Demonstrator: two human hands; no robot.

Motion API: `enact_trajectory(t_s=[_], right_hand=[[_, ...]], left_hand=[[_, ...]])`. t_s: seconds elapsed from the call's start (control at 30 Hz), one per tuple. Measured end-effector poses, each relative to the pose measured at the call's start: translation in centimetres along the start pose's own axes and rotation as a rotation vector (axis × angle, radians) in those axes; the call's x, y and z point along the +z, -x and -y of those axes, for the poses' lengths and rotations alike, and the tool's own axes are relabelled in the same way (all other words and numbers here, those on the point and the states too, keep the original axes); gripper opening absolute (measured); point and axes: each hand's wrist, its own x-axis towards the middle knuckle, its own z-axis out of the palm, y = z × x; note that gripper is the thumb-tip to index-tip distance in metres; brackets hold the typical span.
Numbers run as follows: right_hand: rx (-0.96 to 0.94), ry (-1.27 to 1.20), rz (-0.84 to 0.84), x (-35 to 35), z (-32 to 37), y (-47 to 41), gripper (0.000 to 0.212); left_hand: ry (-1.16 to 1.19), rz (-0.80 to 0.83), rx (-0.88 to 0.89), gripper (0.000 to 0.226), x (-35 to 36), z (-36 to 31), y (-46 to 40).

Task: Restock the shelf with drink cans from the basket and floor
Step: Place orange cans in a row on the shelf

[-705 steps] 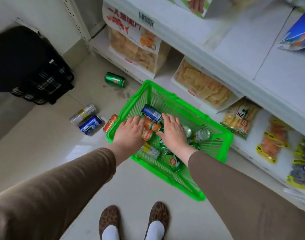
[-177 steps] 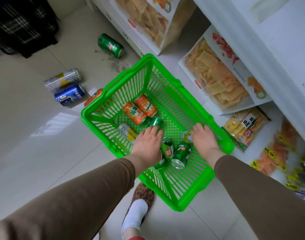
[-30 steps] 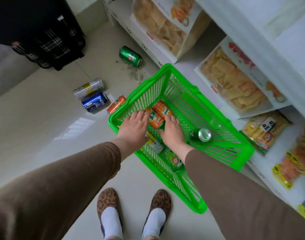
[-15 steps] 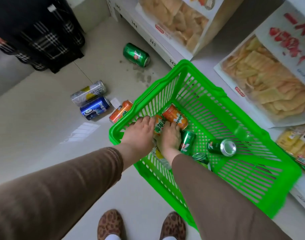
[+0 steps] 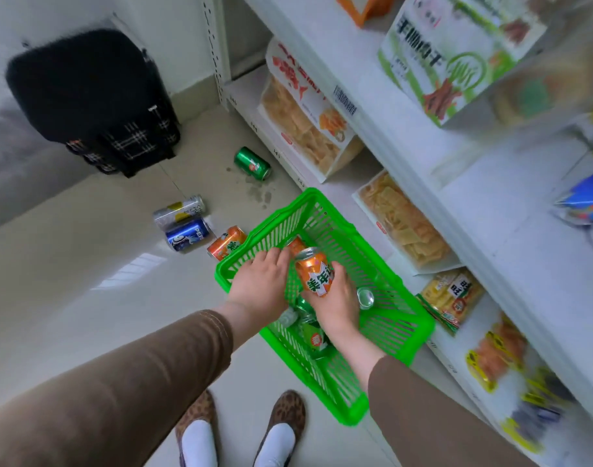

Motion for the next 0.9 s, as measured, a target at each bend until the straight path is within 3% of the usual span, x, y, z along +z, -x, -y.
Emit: enact_trajectory(t_s=[0.17,0.47,0.7,0.9], right_hand=[[-0.076,-0.027,-0.129,-12.9,7.2,7.5,0.083],[-0.202,-0.316,-0.432,-35.1,21.3,19.5,0.075],[-0.249,-0.439,-0.605,-47.7,24.7,22.3,0.071],[-0.112,-0.509,-0.635,-54.8,23.8,17.7,0.069]], left_hand=[[0.009,-0.139,0.091,0.109,-12.9,-4.3,7.0],[0.066,-0.421,0.254,0.116,-36.0,-11.6,17.5],[0.063,-0.569,0.437,0.116,-47.0,-18.4,18.6],[0.021,-0.573,0.497,0.113,-51.5,-23.7,14.0]])
